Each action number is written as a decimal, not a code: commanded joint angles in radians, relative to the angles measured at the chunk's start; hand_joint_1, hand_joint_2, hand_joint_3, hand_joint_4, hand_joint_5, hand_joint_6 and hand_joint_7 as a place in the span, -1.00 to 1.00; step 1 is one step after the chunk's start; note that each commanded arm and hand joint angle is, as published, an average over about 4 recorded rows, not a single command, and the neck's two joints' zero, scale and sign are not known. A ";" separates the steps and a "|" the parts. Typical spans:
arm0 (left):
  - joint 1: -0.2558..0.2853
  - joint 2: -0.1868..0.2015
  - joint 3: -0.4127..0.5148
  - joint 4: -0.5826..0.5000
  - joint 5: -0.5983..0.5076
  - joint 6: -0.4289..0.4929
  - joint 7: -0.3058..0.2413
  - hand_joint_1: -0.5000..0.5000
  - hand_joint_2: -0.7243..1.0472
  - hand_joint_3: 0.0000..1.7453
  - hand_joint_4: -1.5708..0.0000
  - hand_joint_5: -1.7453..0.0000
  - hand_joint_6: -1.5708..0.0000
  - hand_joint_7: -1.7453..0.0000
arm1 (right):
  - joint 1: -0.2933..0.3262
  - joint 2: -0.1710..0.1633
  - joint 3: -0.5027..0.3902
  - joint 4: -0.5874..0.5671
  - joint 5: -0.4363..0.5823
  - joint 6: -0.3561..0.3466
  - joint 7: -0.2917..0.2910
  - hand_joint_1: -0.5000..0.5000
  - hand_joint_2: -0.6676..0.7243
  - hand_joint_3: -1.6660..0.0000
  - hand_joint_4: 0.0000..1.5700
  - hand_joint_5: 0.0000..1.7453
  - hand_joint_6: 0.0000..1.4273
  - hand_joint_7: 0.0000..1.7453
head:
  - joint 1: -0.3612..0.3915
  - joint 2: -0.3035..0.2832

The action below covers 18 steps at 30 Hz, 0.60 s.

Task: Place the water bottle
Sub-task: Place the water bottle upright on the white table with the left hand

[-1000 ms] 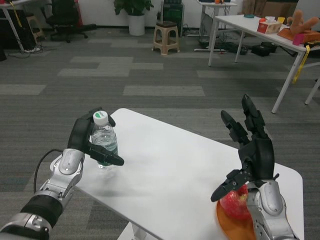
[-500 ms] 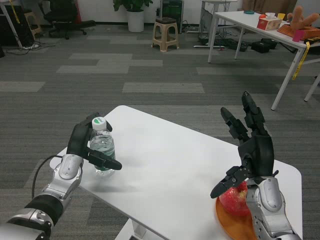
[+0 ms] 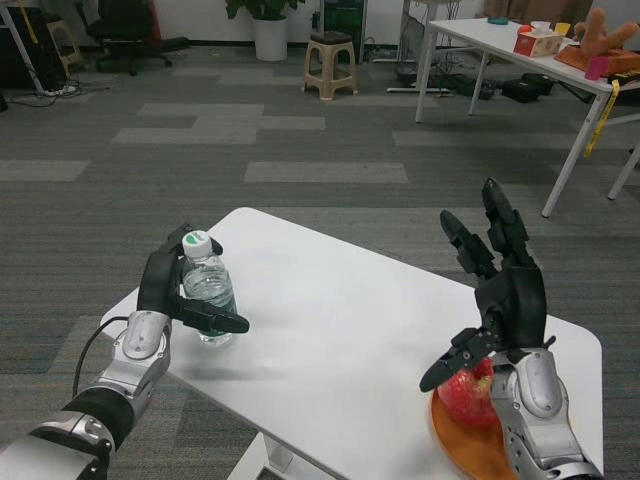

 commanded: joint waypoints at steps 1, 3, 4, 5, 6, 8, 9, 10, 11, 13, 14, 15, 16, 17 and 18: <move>-0.003 -0.005 -0.012 0.020 -0.009 0.004 -0.013 1.00 -0.20 -0.90 0.31 -1.00 0.55 -0.92 | -0.016 0.001 -0.005 0.003 0.005 -0.005 -0.005 -0.17 0.93 1.00 -0.38 -1.00 -1.00 -1.00 | 0.000 0.000; -0.003 -0.005 -0.020 0.020 -0.012 0.005 -0.021 1.00 -0.20 -0.90 0.40 -1.00 0.58 -0.88 | -0.016 0.001 -0.005 0.003 0.005 -0.005 -0.005 -0.17 0.91 1.00 -0.38 -1.00 -1.00 -1.00 | 0.000 -0.001; -0.003 -0.005 -0.023 0.020 -0.013 0.006 -0.022 1.00 -0.20 -0.90 0.46 -1.00 0.61 -0.86 | -0.016 0.001 -0.005 0.003 0.005 -0.005 -0.005 -0.17 0.91 1.00 -0.38 -1.00 -1.00 -1.00 | 0.000 -0.001; -0.003 -0.005 -0.025 0.020 -0.015 0.007 -0.026 1.00 -0.20 -0.90 0.56 -1.00 0.64 -0.80 | -0.016 0.001 -0.005 0.003 0.005 -0.005 -0.005 -0.17 0.93 1.00 -0.38 -1.00 -1.00 -1.00 | 0.000 -0.002; -0.004 -0.005 -0.026 0.020 -0.015 0.008 -0.031 1.00 -0.20 -0.90 0.63 -1.00 0.67 -0.76 | -0.016 0.001 -0.005 0.003 0.005 -0.005 -0.005 -0.17 0.93 1.00 -0.38 -1.00 -1.00 -1.00 | -0.001 -0.002; -0.005 -0.005 -0.027 0.021 -0.017 0.010 -0.042 1.00 -0.22 -0.90 0.76 -1.00 0.73 -0.66 | -0.016 0.001 -0.005 0.002 0.005 -0.005 -0.005 -0.17 0.95 1.00 -0.38 -1.00 -1.00 -1.00 | -0.001 -0.003; -0.005 -0.005 -0.027 0.021 -0.017 0.011 -0.046 1.00 -0.25 -0.90 0.79 -1.00 0.75 -0.64 | -0.016 0.002 -0.005 0.002 0.005 -0.005 -0.005 -0.17 0.95 1.00 -0.38 -1.00 -1.00 -1.00 | -0.001 -0.003; -0.004 -0.005 -0.027 0.021 -0.019 0.011 -0.051 1.00 -0.27 -0.90 0.81 -1.00 0.77 -0.60 | -0.016 0.002 -0.005 0.002 0.005 -0.005 -0.005 -0.17 0.98 1.00 -0.38 -1.00 -1.00 -1.00 | -0.001 -0.004; -0.004 -0.005 -0.027 0.021 -0.020 0.011 -0.058 0.98 -0.27 -0.90 0.86 -1.00 0.82 -0.52 | -0.016 0.002 -0.005 0.002 0.005 -0.005 -0.005 -0.17 1.00 1.00 -0.38 -1.00 -1.00 -1.00 | -0.001 -0.004; -0.005 -0.005 -0.028 0.021 -0.022 0.013 -0.071 0.67 -0.27 -0.90 0.95 -1.00 0.94 -0.28 | -0.015 0.002 -0.005 0.002 0.005 -0.005 -0.005 -0.17 0.98 1.00 -0.38 -1.00 -1.00 -1.00 | 0.000 -0.004; -0.005 -0.005 -0.028 0.021 -0.023 0.014 -0.077 0.42 -0.27 -0.90 0.99 -1.00 0.98 -0.18 | -0.015 0.002 -0.004 0.002 0.005 -0.005 -0.005 -0.17 0.95 1.00 -0.38 -1.00 -1.00 -1.00 | -0.001 -0.004; -0.006 -0.005 -0.028 0.021 -0.024 0.014 -0.084 0.16 -0.30 -0.93 1.00 -1.00 1.00 -0.10 | -0.015 0.002 -0.004 0.002 0.005 -0.005 -0.005 -0.17 0.93 1.00 -0.38 -1.00 -1.00 -1.00 | -0.001 -0.004; -0.006 -0.005 -0.028 0.021 -0.024 0.014 -0.090 0.02 -0.30 -0.95 1.00 -1.00 1.00 -0.08 | -0.015 0.002 -0.004 0.002 0.005 -0.005 -0.005 -0.17 0.91 1.00 -0.38 -1.00 -1.00 -1.00 | -0.001 -0.005; -0.006 -0.005 -0.029 0.021 -0.030 0.014 -0.096 -0.28 -0.30 -0.98 1.00 -1.00 1.00 -0.04 | -0.015 0.002 -0.004 0.002 0.005 -0.004 -0.005 -0.17 0.91 1.00 -0.38 -1.00 -1.00 -1.00 | -0.002 -0.005; -0.006 -0.005 -0.029 0.021 -0.037 0.014 -0.102 -0.49 -0.30 -1.00 1.00 -1.00 1.00 0.00 | -0.015 0.002 -0.004 0.002 0.005 -0.004 -0.004 -0.17 0.91 1.00 -0.38 -1.00 -1.00 -1.00 | -0.001 -0.005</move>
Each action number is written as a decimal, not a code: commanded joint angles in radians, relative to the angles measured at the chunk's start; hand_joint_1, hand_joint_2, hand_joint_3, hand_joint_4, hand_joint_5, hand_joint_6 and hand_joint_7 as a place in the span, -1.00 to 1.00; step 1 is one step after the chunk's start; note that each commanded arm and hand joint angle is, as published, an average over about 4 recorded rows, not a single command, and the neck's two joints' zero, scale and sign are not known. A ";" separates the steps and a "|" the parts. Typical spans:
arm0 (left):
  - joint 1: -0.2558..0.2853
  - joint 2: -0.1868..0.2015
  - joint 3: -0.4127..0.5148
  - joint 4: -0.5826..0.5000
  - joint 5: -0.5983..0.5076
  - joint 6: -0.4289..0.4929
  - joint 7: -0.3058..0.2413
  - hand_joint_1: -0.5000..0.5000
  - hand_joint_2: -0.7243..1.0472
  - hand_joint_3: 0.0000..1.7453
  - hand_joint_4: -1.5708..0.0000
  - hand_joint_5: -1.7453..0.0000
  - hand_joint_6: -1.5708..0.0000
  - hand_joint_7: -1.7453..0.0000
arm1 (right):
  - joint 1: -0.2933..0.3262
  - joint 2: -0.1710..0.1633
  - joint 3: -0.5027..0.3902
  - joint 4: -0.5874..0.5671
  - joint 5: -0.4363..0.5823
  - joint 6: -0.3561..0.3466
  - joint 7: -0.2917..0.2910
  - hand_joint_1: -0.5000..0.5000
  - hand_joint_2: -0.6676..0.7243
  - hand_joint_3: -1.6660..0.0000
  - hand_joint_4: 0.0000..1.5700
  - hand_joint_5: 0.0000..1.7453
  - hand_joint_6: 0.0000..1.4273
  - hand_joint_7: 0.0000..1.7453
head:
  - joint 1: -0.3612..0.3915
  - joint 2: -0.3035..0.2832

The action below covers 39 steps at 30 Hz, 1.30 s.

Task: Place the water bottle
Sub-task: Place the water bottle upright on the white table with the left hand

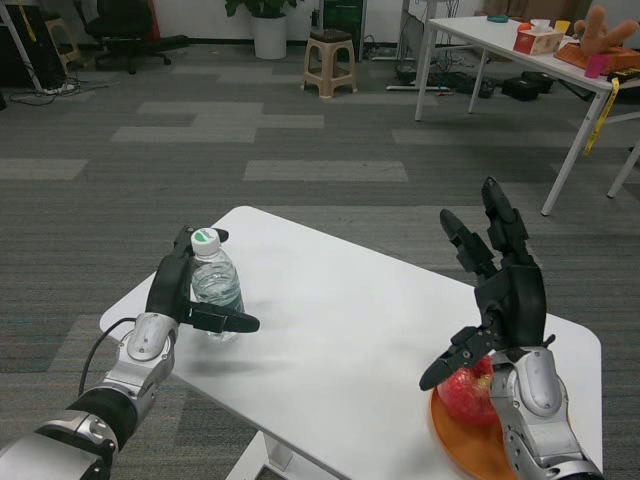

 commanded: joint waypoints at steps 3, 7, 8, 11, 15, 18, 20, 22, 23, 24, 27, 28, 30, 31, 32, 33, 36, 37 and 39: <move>-0.004 0.001 -0.004 0.005 -0.048 0.006 -0.025 -0.94 -0.22 -0.95 1.00 -1.00 1.00 0.04 | -0.015 0.002 -0.005 0.001 0.005 -0.004 -0.005 -0.17 0.91 1.00 -0.38 -1.00 -1.00 -1.00 | 0.001 0.002; -0.004 0.001 -0.022 0.005 -0.110 0.003 -0.033 -1.00 -0.20 -1.00 1.00 -1.00 1.00 0.32 | -0.015 0.002 -0.006 0.000 0.005 -0.005 -0.005 -0.17 0.93 1.00 -0.38 -1.00 -1.00 -1.00 | 0.002 0.003; -0.004 0.002 -0.032 0.005 -0.138 0.003 -0.039 -1.00 -0.22 -1.00 1.00 -1.00 1.00 0.40 | -0.015 0.002 -0.005 0.000 0.005 -0.005 -0.005 -0.17 0.93 1.00 -0.38 -1.00 -1.00 -1.00 | 0.002 0.003; -0.004 0.003 -0.054 0.006 -0.204 0.004 -0.055 -1.00 -0.40 -0.95 1.00 -1.00 1.00 0.60 | -0.015 0.002 -0.004 0.000 0.005 -0.005 -0.005 -0.17 0.95 1.00 -0.38 -1.00 -1.00 -1.00 | 0.003 0.002; -0.004 0.003 -0.094 0.007 -0.309 0.004 -0.077 -1.00 -0.67 -0.90 1.00 -0.47 1.00 0.80 | -0.015 0.002 -0.005 0.000 0.005 -0.005 -0.004 -0.17 0.91 1.00 -0.38 -1.00 -1.00 -1.00 | 0.004 0.001; -0.006 0.006 -0.130 0.007 -0.402 0.004 -0.103 -1.00 -0.70 -0.90 1.00 0.03 1.00 0.86 | -0.015 0.002 -0.004 0.000 0.005 -0.005 -0.004 -0.17 0.91 1.00 -0.38 -1.00 -1.00 -1.00 | 0.005 0.000; -0.007 0.008 -0.143 0.005 -0.447 0.003 -0.134 -1.00 -0.65 -0.90 1.00 0.44 1.00 0.94 | -0.015 0.002 -0.004 0.000 0.005 -0.005 -0.004 -0.17 0.91 1.00 -0.38 -1.00 -1.00 -1.00 | 0.005 0.000; -0.008 0.008 -0.153 0.003 -0.487 0.004 -0.164 -1.00 -0.60 -0.90 1.00 0.47 1.00 1.00 | -0.015 0.002 -0.004 0.000 0.005 -0.005 -0.004 -0.17 0.91 1.00 -0.38 -1.00 -1.00 -1.00 | 0.006 0.000; -0.008 0.008 -0.158 0.002 -0.502 0.004 -0.174 -1.00 -0.60 -0.90 1.00 0.44 1.00 1.00 | -0.015 0.002 -0.004 0.000 0.005 -0.005 -0.005 -0.17 0.91 1.00 -0.38 -1.00 -1.00 -1.00 | 0.006 0.000; -0.009 0.008 -0.163 0.000 -0.518 0.004 -0.184 -1.00 -0.60 -0.90 1.00 0.41 1.00 1.00 | -0.015 0.002 -0.004 0.000 0.005 -0.005 -0.005 -0.17 0.91 1.00 -0.38 -1.00 -1.00 -1.00 | 0.006 0.000; -0.007 0.011 -0.167 -0.022 -0.559 0.003 -0.208 -1.00 -0.60 -0.90 1.00 0.35 1.00 1.00 | -0.015 0.002 -0.004 0.000 0.005 -0.005 -0.005 -0.17 0.91 1.00 -0.38 -1.00 -1.00 -1.00 | 0.008 0.000; -0.006 0.012 -0.168 -0.029 -0.572 0.003 -0.214 -1.00 -0.62 -0.93 1.00 0.32 1.00 1.00 | -0.015 0.001 -0.004 0.000 0.005 -0.005 -0.005 -0.17 0.91 1.00 -0.38 -1.00 -1.00 -1.00 | 0.009 0.000; -0.005 0.012 -0.169 -0.038 -0.592 0.001 -0.216 -1.00 -0.67 -0.93 1.00 0.29 1.00 1.00 | -0.015 0.001 -0.004 0.000 0.005 -0.005 -0.005 -0.17 0.91 1.00 -0.38 -1.00 -1.00 -1.00 | 0.012 0.001; -0.004 0.012 -0.168 -0.041 -0.602 -0.003 -0.216 -1.00 -0.70 -0.93 1.00 0.29 1.00 1.00 | -0.015 0.001 -0.004 0.000 0.005 -0.005 -0.005 -0.17 0.91 1.00 -0.38 -1.00 -1.00 -1.00 | 0.014 0.002; -0.004 0.012 -0.167 -0.044 -0.612 -0.007 -0.216 -1.00 -0.70 -0.90 1.00 0.29 1.00 1.00 | -0.015 0.001 -0.004 0.000 0.005 -0.005 -0.005 -0.17 0.91 1.00 -0.38 -1.00 -1.00 -1.00 | 0.016 0.002; -0.003 0.012 -0.163 -0.046 -0.618 -0.013 -0.216 -1.00 -0.72 -0.90 1.00 0.29 1.00 1.00 | -0.014 0.001 -0.005 -0.001 0.005 -0.005 -0.005 -0.17 0.91 1.00 -0.38 -1.00 -1.00 -1.00 | 0.017 0.003; 0.004 0.013 -0.124 -0.067 -0.627 -0.033 -0.213 -1.00 -0.80 -0.90 1.00 0.29 1.00 1.00 | -0.011 0.000 -0.006 -0.002 0.005 -0.005 -0.004 -0.17 0.91 1.00 -0.38 -1.00 -1.00 -1.00 | 0.018 0.002; 0.006 0.013 -0.110 -0.076 -0.629 -0.038 -0.213 -1.00 -0.80 -0.90 1.00 0.29 1.00 1.00 | -0.010 0.000 -0.006 -0.003 0.005 -0.005 -0.004 -0.17 0.91 1.00 -0.38 -1.00 -1.00 -1.00 | 0.020 0.000; 0.012 0.017 -0.092 -0.095 -0.639 -0.047 -0.213 -1.00 -0.80 -0.90 1.00 0.29 1.00 1.00 | -0.010 -0.001 -0.006 -0.003 0.005 -0.005 -0.004 -0.17 0.91 1.00 -0.38 -1.00 -1.00 -1.00 | 0.021 -0.001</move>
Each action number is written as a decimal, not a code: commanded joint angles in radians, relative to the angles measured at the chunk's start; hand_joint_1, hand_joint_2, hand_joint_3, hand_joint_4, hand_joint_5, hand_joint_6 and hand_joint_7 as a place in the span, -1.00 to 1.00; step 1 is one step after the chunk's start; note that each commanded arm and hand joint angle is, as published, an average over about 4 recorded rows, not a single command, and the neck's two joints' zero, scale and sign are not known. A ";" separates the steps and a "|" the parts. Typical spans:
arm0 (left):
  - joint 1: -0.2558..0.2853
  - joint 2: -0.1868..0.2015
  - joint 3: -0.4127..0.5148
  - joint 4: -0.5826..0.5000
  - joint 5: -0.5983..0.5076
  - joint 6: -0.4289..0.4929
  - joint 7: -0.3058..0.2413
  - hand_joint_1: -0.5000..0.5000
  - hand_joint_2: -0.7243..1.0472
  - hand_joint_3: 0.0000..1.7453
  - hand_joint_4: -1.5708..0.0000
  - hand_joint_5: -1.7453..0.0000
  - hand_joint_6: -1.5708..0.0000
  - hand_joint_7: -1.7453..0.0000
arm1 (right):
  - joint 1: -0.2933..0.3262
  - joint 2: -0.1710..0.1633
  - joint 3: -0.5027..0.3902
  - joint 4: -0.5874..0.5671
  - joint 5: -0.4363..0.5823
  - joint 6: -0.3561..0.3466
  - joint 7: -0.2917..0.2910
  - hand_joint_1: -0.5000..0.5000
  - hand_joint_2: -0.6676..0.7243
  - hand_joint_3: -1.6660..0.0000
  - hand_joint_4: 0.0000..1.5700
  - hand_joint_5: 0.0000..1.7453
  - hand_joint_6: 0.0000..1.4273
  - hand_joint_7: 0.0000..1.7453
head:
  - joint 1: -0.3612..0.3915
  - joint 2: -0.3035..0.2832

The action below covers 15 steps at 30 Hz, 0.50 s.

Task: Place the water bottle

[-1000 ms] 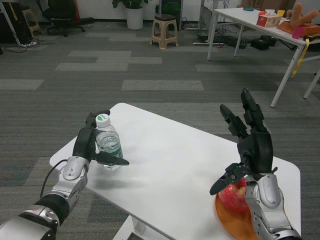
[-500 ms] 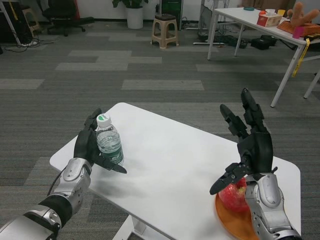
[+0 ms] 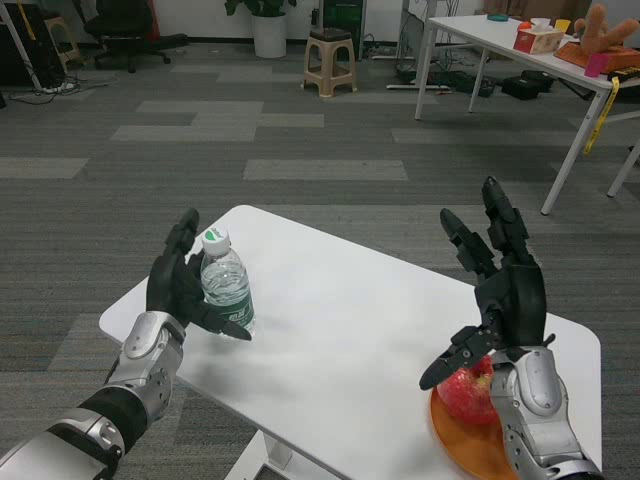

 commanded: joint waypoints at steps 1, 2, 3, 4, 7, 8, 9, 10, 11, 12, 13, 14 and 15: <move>0.011 0.017 0.035 -0.037 -0.020 -0.030 0.000 -1.00 -0.80 -0.90 1.00 0.29 1.00 1.00 | -0.010 -0.001 -0.006 -0.003 0.005 -0.005 -0.004 -0.17 0.91 1.00 -0.38 -1.00 -1.00 -1.00 | 0.003 0.000; 0.014 0.018 0.042 -0.047 -0.024 -0.032 0.000 -1.00 -0.80 -0.90 1.00 0.29 1.00 1.00 | -0.010 -0.001 -0.006 -0.003 0.005 -0.005 -0.004 -0.17 0.91 1.00 -0.38 -1.00 -1.00 -1.00 | 0.003 0.001; 0.018 0.019 0.052 -0.060 -0.024 -0.033 -0.001 -1.00 -0.80 -0.90 1.00 0.29 1.00 1.00 | -0.010 -0.002 -0.006 -0.003 0.005 -0.005 -0.004 -0.17 0.91 1.00 -0.38 -1.00 -1.00 -1.00 | 0.004 0.001; 0.022 0.020 0.062 -0.073 -0.024 -0.034 -0.002 -1.00 -0.80 -0.90 1.00 0.29 1.00 1.00 | -0.010 -0.002 -0.007 -0.003 0.005 -0.005 -0.004 -0.17 0.91 1.00 -0.38 -1.00 -1.00 -1.00 | 0.005 0.002; 0.035 0.026 0.095 -0.119 -0.023 -0.035 -0.012 -1.00 -0.80 -0.93 1.00 0.29 1.00 1.00 | -0.010 -0.002 -0.007 -0.004 0.005 -0.005 -0.005 -0.17 0.91 1.00 -0.38 -1.00 -1.00 -1.00 | 0.008 0.005; 0.040 0.028 0.109 -0.141 -0.023 -0.036 -0.015 -1.00 -0.80 -0.95 1.00 0.29 1.00 1.00 | -0.010 -0.002 -0.007 -0.004 0.005 -0.005 -0.005 -0.17 0.91 1.00 -0.38 -1.00 -1.00 -1.00 | 0.015 0.009; 0.044 0.029 0.119 -0.155 -0.022 -0.037 -0.015 -1.00 -0.80 -0.95 1.00 0.29 1.00 1.00 | -0.009 -0.002 -0.007 -0.004 0.005 -0.005 -0.005 -0.17 0.91 1.00 -0.38 -1.00 -1.00 -1.00 | 0.017 0.010; 0.047 0.029 0.129 -0.170 -0.021 -0.038 -0.015 -1.00 -0.80 -0.95 1.00 0.29 1.00 1.00 | -0.009 -0.002 -0.007 -0.004 0.005 -0.005 -0.005 -0.17 0.91 1.00 -0.38 -1.00 -1.00 -1.00 | 0.020 0.012; 0.052 0.030 0.139 -0.188 -0.019 -0.039 -0.015 -1.00 -0.80 -0.93 1.00 0.29 1.00 1.00 | -0.009 -0.002 -0.007 -0.004 0.005 -0.005 -0.005 -0.17 0.91 1.00 -0.38 -1.00 -1.00 -1.00 | 0.023 0.014; 0.055 0.031 0.143 -0.197 -0.017 -0.039 -0.015 -1.00 -0.80 -0.90 1.00 0.29 1.00 1.00 | -0.009 -0.002 -0.007 -0.004 0.005 -0.005 -0.005 -0.17 0.91 1.00 -0.38 -1.00 -1.00 -1.00 | 0.020 0.013; 0.061 0.035 0.150 -0.220 -0.013 -0.039 -0.013 -1.00 -0.80 -0.90 1.00 0.29 1.00 1.00 | -0.008 -0.002 -0.007 -0.005 0.005 -0.005 -0.005 -0.17 0.91 1.00 -0.38 -1.00 -1.00 -1.00 | 0.019 0.013; 0.067 0.039 0.157 -0.243 -0.008 -0.039 -0.012 -1.00 -0.80 -0.90 1.00 0.29 1.00 1.00 | -0.008 -0.002 -0.007 -0.005 0.005 -0.005 -0.005 -0.17 0.91 1.00 -0.38 -1.00 -1.00 -1.00 | 0.019 0.013; 0.075 0.044 0.162 -0.270 -0.005 -0.039 -0.011 -1.00 -0.80 -0.90 1.00 0.29 1.00 1.00 | -0.007 -0.002 -0.008 -0.006 0.005 -0.005 -0.005 -0.17 0.91 1.00 -0.38 -1.00 -1.00 -1.00 | 0.017 0.013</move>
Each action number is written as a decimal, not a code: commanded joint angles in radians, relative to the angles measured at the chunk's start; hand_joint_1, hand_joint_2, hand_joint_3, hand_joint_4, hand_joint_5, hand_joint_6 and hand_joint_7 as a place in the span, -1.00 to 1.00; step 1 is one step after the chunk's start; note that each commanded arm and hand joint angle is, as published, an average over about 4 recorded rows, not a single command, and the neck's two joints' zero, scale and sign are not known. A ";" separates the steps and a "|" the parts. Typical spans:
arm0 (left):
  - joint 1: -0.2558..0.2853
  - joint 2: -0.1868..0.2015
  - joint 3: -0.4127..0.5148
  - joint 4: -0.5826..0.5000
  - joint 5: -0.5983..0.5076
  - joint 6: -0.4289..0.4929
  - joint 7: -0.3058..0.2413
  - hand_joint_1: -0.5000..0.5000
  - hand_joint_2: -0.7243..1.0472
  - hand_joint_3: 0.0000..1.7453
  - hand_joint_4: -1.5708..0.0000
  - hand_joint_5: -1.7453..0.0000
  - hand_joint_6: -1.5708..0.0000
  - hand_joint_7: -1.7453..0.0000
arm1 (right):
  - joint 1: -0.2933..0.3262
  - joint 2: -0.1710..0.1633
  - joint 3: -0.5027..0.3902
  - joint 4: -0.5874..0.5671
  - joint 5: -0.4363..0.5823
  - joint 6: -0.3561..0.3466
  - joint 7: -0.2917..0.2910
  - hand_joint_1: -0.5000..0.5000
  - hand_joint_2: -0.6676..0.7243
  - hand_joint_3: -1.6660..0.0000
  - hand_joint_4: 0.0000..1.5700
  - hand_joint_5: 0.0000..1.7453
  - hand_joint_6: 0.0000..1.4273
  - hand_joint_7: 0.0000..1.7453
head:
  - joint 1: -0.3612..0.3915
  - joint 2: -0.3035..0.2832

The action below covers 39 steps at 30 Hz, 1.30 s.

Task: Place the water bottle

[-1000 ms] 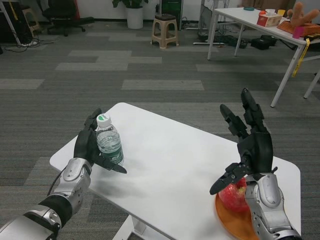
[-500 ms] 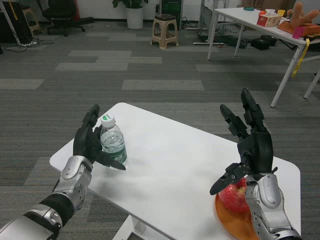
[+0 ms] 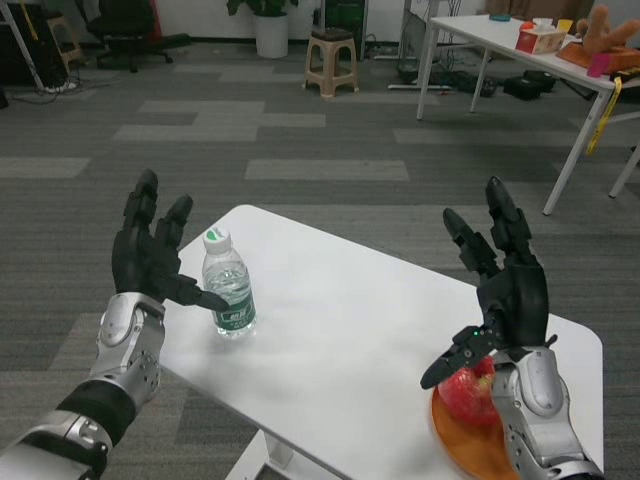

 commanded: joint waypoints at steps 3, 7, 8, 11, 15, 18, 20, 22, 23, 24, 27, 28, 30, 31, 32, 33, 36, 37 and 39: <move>0.057 0.040 0.042 -0.181 0.033 0.006 0.003 -1.00 -0.80 -0.90 1.00 0.38 1.00 1.00 | -0.007 -0.002 -0.009 -0.010 0.005 -0.004 -0.005 -0.17 0.91 1.00 -0.38 -1.00 -1.00 -1.00 | -0.003 0.000; 0.095 0.069 0.048 -0.319 0.041 0.037 0.001 -1.00 -0.90 -0.95 1.00 0.44 1.00 1.00 | -0.006 -0.002 -0.009 -0.015 0.005 -0.004 -0.004 -0.17 0.91 1.00 -0.38 -1.00 -1.00 -1.00 | -0.003 0.005; 0.105 0.077 0.048 -0.353 0.041 0.047 -0.001 -1.00 -0.90 -0.93 1.00 0.47 1.00 1.00 | -0.005 -0.002 -0.009 -0.016 0.005 -0.004 -0.003 -0.17 0.91 1.00 -0.38 -1.00 -1.00 -1.00 | -0.003 0.005; 0.133 0.090 0.063 -0.433 0.039 0.076 -0.009 -1.00 -0.90 -0.90 1.00 0.62 1.00 1.00 | -0.005 -0.002 -0.009 -0.019 0.005 -0.004 -0.003 -0.17 0.91 1.00 -0.38 -1.00 -1.00 -1.00 | -0.002 0.008; 0.169 0.091 0.111 -0.528 0.047 0.137 -0.041 -1.00 -0.90 -0.93 1.00 0.65 1.00 1.00 | -0.005 -0.002 -0.009 -0.027 0.005 -0.004 -0.005 -0.17 0.91 1.00 -0.38 -1.00 -1.00 -1.00 | -0.002 0.008; 0.188 0.092 0.141 -0.554 0.042 0.155 -0.064 -1.00 -0.90 -1.00 1.00 0.65 1.00 0.96 | -0.006 -0.003 -0.008 -0.035 0.005 -0.004 -0.003 -0.17 0.91 1.00 -0.38 -1.00 -1.00 -1.00 | 0.009 0.018; 0.200 0.092 0.155 -0.563 0.033 0.158 -0.078 -1.00 -0.90 -0.95 1.00 0.65 1.00 0.88 | -0.007 -0.004 -0.008 -0.041 0.005 -0.004 -0.003 -0.17 0.95 1.00 -0.38 -1.00 -1.00 -1.00 | 0.016 0.024; 0.209 0.092 0.165 -0.574 0.023 0.167 -0.099 -1.00 -0.90 -0.90 1.00 0.65 1.00 0.84 | -0.007 -0.004 -0.009 -0.047 0.005 -0.004 -0.003 -0.17 0.95 1.00 -0.38 -1.00 -1.00 -1.00 | 0.010 0.021; 0.221 0.092 0.177 -0.587 0.018 0.180 -0.118 -1.00 -0.90 -0.90 1.00 0.65 1.00 0.84 | -0.007 -0.005 -0.011 -0.056 0.005 -0.004 -0.003 -0.17 0.93 1.00 -0.38 -1.00 -1.00 -1.00 | 0.009 0.022; 0.229 0.092 0.186 -0.597 0.017 0.190 -0.130 -1.00 -0.85 -0.90 1.00 0.65 1.00 0.84 | -0.007 -0.007 -0.013 -0.062 0.004 -0.004 -0.003 -0.17 0.91 1.00 -0.38 -1.00 -1.00 -1.00 | 0.007 0.023; 0.264 0.095 0.214 -0.626 0.016 0.218 -0.156 -1.00 -0.50 -0.90 1.00 0.65 1.00 0.84 | -0.006 -0.016 -0.028 -0.091 0.003 -0.004 -0.004 -0.17 0.91 1.00 -0.41 -1.00 -1.00 -1.00 | 0.006 0.024; 0.273 0.096 0.222 -0.634 0.017 0.224 -0.160 -1.00 -0.42 -0.90 1.00 0.65 1.00 0.84 | -0.006 -0.020 -0.035 -0.100 0.003 -0.004 -0.004 -0.17 0.91 1.00 -0.42 -1.00 -1.00 -1.00 | 0.006 0.025; 0.292 0.097 0.245 -0.656 0.029 0.243 -0.169 -1.00 -0.37 -0.93 1.00 0.65 1.00 0.84 | -0.006 -0.035 -0.051 -0.117 0.004 -0.004 -0.005 -0.17 0.91 1.00 -0.42 -1.00 -1.00 -1.00 | 0.009 0.027; 0.299 0.098 0.254 -0.665 0.038 0.253 -0.172 -1.00 -0.35 -0.95 1.00 0.65 1.00 0.84 | -0.006 -0.042 -0.056 -0.124 0.004 -0.003 -0.006 -0.17 0.91 1.00 -0.42 -1.00 -1.00 -1.00 | 0.009 0.027; 0.307 0.098 0.266 -0.677 0.049 0.269 -0.180 -1.00 -0.32 -0.98 1.00 0.65 1.00 0.84 | -0.006 -0.052 -0.064 -0.132 0.005 -0.003 -0.007 -0.17 0.91 1.00 -0.42 -1.00 -1.00 -1.00 | 0.012 0.028; 0.312 0.099 0.272 -0.685 0.057 0.281 -0.185 -1.00 -0.27 -0.98 1.00 0.65 1.00 0.84 | -0.007 -0.059 -0.068 -0.138 0.005 -0.003 -0.007 -0.17 0.91 1.00 -0.42 -1.00 -1.00 -1.00 | 0.012 0.028; 0.318 0.099 0.276 -0.696 0.061 0.300 -0.199 -1.00 -0.20 -0.93 1.00 0.65 1.00 0.84 | -0.007 -0.073 -0.083 -0.147 0.004 -0.002 -0.010 -0.17 0.91 1.00 -0.43 -1.00 -1.00 -1.00 | 0.013 0.028; 0.321 0.098 0.276 -0.697 0.061 0.304 -0.202 -1.00 -0.20 -0.95 1.00 0.65 1.00 0.84 | -0.007 -0.076 -0.089 -0.149 0.003 -0.001 -0.010 -0.17 0.91 1.00 -0.44 -1.00 -1.00 -1.00 | 0.013 0.028; 0.325 0.097 0.276 -0.698 0.061 0.309 -0.205 -1.00 -0.15 -1.00 1.00 0.65 1.00 0.84 | -0.007 -0.084 -0.100 -0.154 0.003 -0.001 -0.013 -0.17 0.91 1.00 -0.45 -1.00 -1.00 -1.00 | 0.014 0.027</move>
